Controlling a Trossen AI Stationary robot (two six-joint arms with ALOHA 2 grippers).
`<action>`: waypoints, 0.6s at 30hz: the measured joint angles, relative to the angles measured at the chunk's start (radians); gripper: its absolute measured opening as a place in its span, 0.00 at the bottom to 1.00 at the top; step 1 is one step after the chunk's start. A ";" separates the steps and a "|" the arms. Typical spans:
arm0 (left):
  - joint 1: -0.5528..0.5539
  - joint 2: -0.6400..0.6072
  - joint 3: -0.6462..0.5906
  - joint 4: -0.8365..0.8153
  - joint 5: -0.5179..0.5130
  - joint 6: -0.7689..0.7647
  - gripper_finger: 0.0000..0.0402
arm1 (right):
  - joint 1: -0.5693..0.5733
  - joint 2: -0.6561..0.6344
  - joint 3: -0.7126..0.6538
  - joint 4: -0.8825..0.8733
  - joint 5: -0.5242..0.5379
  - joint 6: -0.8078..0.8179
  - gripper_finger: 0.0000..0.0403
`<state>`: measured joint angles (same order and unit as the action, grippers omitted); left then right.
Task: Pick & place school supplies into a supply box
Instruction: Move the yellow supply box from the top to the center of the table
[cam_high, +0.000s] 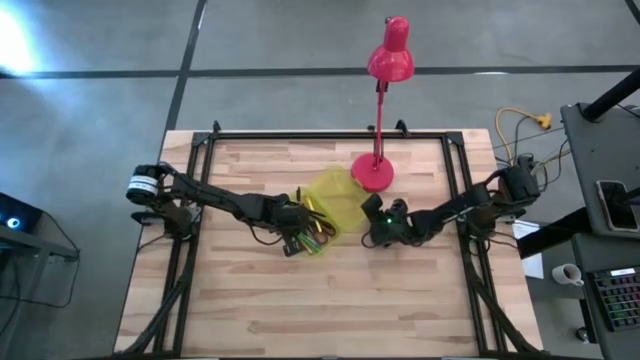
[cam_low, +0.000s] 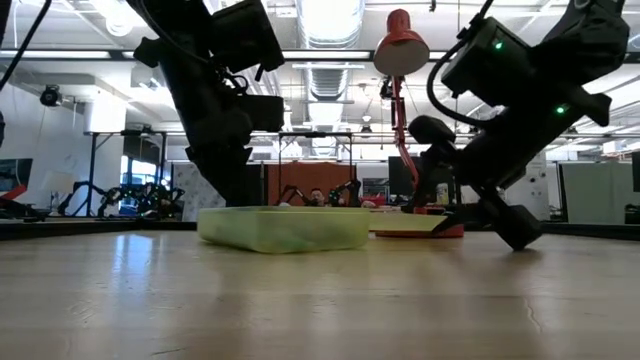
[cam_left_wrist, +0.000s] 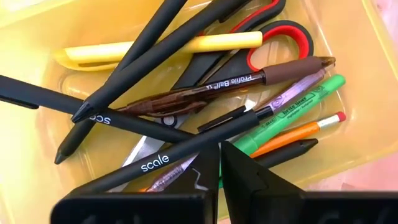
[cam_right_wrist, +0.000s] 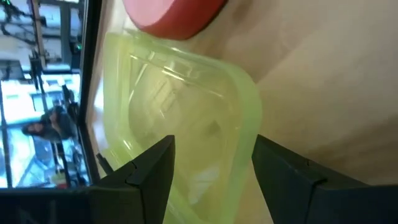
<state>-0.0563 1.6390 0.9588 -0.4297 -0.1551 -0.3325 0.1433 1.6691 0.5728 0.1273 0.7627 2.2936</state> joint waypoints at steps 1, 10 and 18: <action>0.000 0.000 0.000 0.000 0.000 0.000 0.00 | -0.006 0.000 -0.001 0.012 -0.012 -0.025 0.50; 0.000 0.000 0.000 0.038 0.000 0.001 0.00 | -0.032 -0.002 0.003 0.093 -0.088 -0.327 0.39; 0.000 0.000 0.000 0.041 0.000 0.001 0.00 | -0.036 -0.006 0.005 0.084 -0.129 -0.408 0.19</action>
<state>-0.0563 1.6394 0.9592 -0.3885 -0.1551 -0.3317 0.1074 1.6635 0.5774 0.2112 0.6338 1.8855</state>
